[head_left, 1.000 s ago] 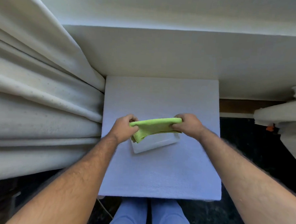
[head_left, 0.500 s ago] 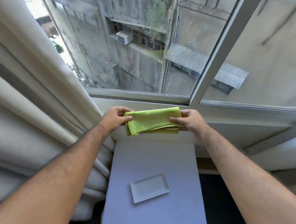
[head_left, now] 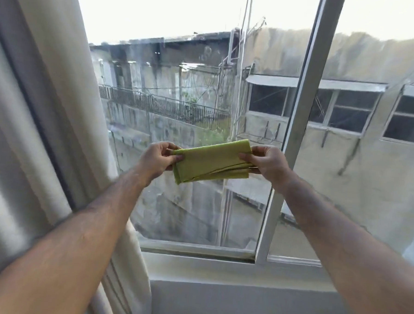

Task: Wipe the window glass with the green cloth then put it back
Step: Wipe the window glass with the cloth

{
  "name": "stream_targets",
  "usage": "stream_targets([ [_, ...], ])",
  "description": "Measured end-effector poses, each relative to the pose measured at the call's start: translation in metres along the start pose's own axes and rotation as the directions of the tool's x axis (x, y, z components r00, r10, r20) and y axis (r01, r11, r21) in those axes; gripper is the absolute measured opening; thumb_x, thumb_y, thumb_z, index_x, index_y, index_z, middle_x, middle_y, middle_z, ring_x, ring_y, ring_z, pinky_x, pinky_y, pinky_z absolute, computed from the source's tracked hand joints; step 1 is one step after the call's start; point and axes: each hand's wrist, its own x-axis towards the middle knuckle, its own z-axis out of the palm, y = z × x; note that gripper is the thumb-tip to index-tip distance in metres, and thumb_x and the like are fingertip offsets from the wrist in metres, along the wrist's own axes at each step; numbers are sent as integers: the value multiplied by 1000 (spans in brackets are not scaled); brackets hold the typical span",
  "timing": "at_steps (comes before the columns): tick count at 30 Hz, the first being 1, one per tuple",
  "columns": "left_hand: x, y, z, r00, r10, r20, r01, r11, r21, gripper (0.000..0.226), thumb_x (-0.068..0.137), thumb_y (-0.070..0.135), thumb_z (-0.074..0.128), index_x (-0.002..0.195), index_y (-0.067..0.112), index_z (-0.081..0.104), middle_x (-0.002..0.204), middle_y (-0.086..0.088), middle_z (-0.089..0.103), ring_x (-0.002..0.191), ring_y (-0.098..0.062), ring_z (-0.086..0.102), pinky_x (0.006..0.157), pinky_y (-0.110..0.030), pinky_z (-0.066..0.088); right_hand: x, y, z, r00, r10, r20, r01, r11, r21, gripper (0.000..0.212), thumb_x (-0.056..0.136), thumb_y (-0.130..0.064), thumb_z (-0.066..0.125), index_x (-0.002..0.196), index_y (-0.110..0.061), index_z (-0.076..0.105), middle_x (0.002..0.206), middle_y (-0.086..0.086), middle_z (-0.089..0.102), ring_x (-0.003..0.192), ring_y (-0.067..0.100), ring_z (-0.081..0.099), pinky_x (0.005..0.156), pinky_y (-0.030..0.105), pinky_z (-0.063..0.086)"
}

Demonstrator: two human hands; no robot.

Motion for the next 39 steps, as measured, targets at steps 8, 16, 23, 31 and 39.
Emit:
stream_targets([
  [8, 41, 108, -51, 958, 204, -204, -220, 974, -61, 23, 96, 2, 70, 117, 10, 73, 112, -12, 73, 112, -30, 67, 96, -48, 61, 47, -118, -16, 964, -250, -92, 251, 968, -6, 14, 86, -12, 87, 93, -18, 76, 92, 3, 79, 74, 12, 78, 68, 28, 67],
  [16, 86, 173, -71, 821, 387, -419, -357, 922, 152, 30, 102, 16, 64, 131, 16, 61, 122, -8, 65, 109, -26, 61, 71, -29, 51, 72, -154, -10, 887, -458, 60, 435, 786, -439, 34, 86, -25, 87, 115, -13, 74, 95, -9, 74, 86, 14, 72, 63, 10, 52],
  [23, 130, 211, -78, 674, 680, -288, -392, 660, 640, 32, 89, -6, 70, 118, 6, 76, 115, -19, 77, 109, -31, 70, 94, -31, 50, 105, -161, -88, 475, -878, -58, 198, 171, -965, 63, 100, -44, 64, 143, 2, 56, 158, 28, 49, 151, 41, 43, 125, 55, 38],
  [31, 175, 225, -54, 453, 831, -322, -416, 517, 748, 17, 95, 2, 68, 107, 4, 79, 111, -16, 67, 90, -18, 59, 81, -26, 56, 166, -126, -133, 507, -841, -188, 67, 256, -964, 102, 104, -64, 45, 167, 2, -2, 177, 23, -3, 166, 36, 5, 134, 53, 22],
  [39, 212, 133, -16, 362, 906, -219, -464, 378, 801, 55, 105, 7, 55, 156, -2, 36, 160, -23, 44, 151, -37, 41, 125, -56, 37, 201, -106, -127, 318, -911, -263, 38, 289, -957, 92, 108, -63, 36, 168, -1, 4, 178, 18, 5, 167, 30, 6, 136, 52, 15],
])
